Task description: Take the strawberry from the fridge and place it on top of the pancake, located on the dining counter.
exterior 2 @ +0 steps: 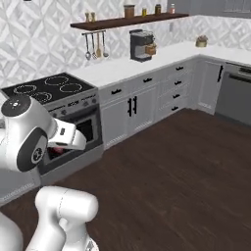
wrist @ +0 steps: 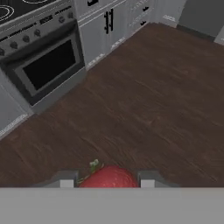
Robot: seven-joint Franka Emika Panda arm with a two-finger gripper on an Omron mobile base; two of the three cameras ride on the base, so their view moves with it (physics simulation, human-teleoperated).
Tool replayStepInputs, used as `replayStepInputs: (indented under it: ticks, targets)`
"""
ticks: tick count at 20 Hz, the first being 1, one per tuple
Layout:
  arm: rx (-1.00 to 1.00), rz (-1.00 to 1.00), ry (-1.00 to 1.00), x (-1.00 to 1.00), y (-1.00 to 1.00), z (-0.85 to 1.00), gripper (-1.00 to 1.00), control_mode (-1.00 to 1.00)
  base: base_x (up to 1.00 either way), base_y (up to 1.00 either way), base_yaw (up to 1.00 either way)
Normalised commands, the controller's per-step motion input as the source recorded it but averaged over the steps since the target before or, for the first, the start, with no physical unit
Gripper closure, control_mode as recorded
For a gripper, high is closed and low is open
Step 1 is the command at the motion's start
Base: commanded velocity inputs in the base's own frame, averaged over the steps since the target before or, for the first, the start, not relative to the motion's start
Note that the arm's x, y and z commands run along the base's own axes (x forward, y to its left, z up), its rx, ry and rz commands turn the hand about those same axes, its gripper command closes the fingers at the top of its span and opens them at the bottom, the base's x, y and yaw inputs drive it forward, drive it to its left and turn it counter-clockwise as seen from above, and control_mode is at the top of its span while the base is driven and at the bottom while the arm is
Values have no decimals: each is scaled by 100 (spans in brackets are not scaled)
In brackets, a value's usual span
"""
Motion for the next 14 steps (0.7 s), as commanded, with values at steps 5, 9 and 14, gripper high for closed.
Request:
replayStepInputs:
  ticks: [5,9,14]
  targets:
    - [0,0,0,0,0,0,100,100,31,-100,-61]
    - [0,0,0,0,0,0,100,100,38,-100,-59]
    - [0,0,0,0,0,0,100,100,35,-100,-60]
